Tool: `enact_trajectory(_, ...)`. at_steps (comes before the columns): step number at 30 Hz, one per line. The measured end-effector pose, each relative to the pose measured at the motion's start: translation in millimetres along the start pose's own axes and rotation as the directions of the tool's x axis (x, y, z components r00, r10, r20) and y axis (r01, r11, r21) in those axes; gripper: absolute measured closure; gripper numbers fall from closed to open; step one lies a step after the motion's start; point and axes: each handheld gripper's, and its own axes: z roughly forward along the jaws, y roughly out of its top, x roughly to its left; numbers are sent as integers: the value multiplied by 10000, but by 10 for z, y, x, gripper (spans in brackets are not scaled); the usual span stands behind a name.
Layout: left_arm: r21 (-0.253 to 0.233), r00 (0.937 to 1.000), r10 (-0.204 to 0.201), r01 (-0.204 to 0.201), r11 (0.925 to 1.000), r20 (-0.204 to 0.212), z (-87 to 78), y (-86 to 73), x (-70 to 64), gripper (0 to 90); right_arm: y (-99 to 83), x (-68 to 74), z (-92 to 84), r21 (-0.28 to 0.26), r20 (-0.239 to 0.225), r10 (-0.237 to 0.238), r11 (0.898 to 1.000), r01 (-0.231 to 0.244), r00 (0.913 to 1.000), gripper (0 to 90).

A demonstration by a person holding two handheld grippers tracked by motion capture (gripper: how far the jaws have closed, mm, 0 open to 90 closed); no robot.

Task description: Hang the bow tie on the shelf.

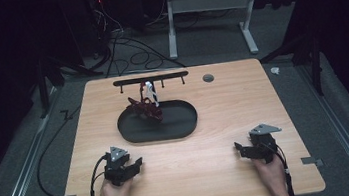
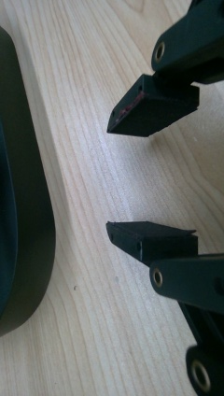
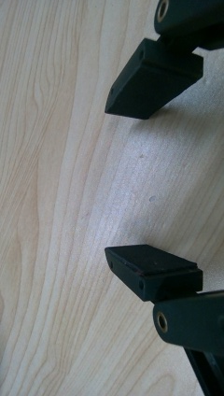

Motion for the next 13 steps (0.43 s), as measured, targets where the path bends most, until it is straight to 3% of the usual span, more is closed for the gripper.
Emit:
enact_trajectory(3,-73,9995,247,-249,9997,-198,22,-6,-41,433,0,0,0,-2,-1,-4,10000,4,10000,278)
enact_trajectory(5,-382,9981,455,-471,9982,-425,44,-41,-80,416,0,0,0,-1,0,-4,10000,4,10000,279)
enact_trajectory(13,-333,9983,430,-443,9985,-391,40,-43,-89,402,0,0,-1,12,-1,-8,10000,8,10000,279)
